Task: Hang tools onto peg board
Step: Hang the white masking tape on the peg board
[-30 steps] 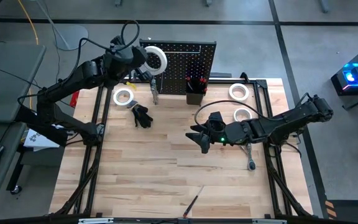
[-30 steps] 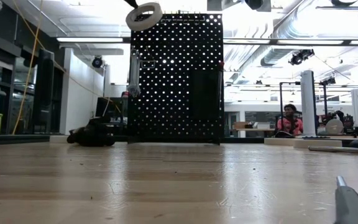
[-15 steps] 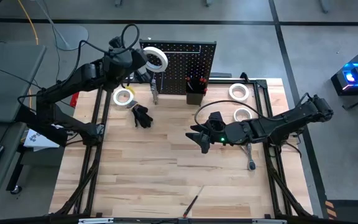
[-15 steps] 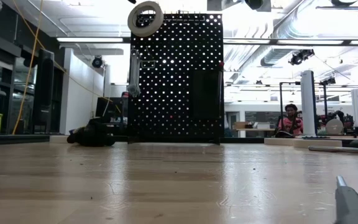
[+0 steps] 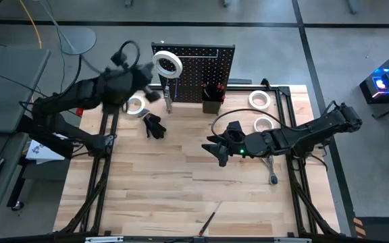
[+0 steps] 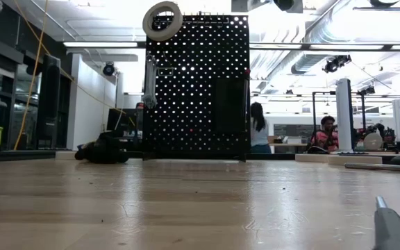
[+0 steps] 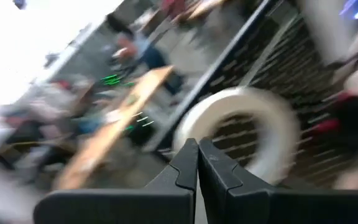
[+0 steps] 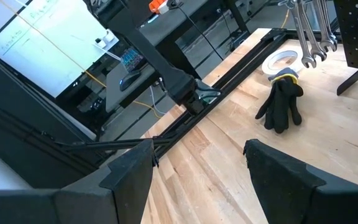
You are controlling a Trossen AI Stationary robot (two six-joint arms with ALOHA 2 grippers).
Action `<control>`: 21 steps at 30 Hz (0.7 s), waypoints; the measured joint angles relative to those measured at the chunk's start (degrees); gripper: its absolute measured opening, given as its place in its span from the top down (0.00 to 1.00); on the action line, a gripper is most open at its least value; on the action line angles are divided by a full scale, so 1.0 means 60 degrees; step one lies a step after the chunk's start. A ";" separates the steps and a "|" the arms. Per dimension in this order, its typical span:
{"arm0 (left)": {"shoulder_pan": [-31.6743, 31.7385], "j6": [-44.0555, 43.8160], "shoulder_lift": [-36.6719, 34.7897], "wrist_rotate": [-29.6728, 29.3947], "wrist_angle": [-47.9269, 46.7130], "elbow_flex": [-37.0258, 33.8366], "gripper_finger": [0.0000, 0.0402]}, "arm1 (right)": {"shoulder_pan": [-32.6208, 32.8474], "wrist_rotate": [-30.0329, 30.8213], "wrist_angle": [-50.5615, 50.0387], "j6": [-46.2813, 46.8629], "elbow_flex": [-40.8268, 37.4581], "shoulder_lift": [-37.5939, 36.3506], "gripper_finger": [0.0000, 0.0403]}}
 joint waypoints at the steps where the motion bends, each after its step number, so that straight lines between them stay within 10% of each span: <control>1: -0.0334 -0.0579 -0.0090 0.0135 -0.0172 0.0009 1.00 | 0.0000 -0.0001 0.0000 -0.0005 -0.0002 0.0001 0.39; 8: -0.1903 -0.6883 -0.0344 0.2132 -0.3921 -0.0278 1.00 | -0.0001 0.0001 0.0000 -0.0027 -0.0001 0.0001 0.39; 13: -0.2797 -1.0370 -0.0376 0.2573 -0.5675 -0.2578 0.95 | -0.0102 0.0001 0.0000 -0.0041 -0.0002 -0.0003 0.39; 21: -0.4294 -1.3286 -0.1214 0.4979 -0.0502 -0.7510 0.83 | -0.0217 -0.0002 -0.0004 -0.0204 -0.0001 0.0000 0.39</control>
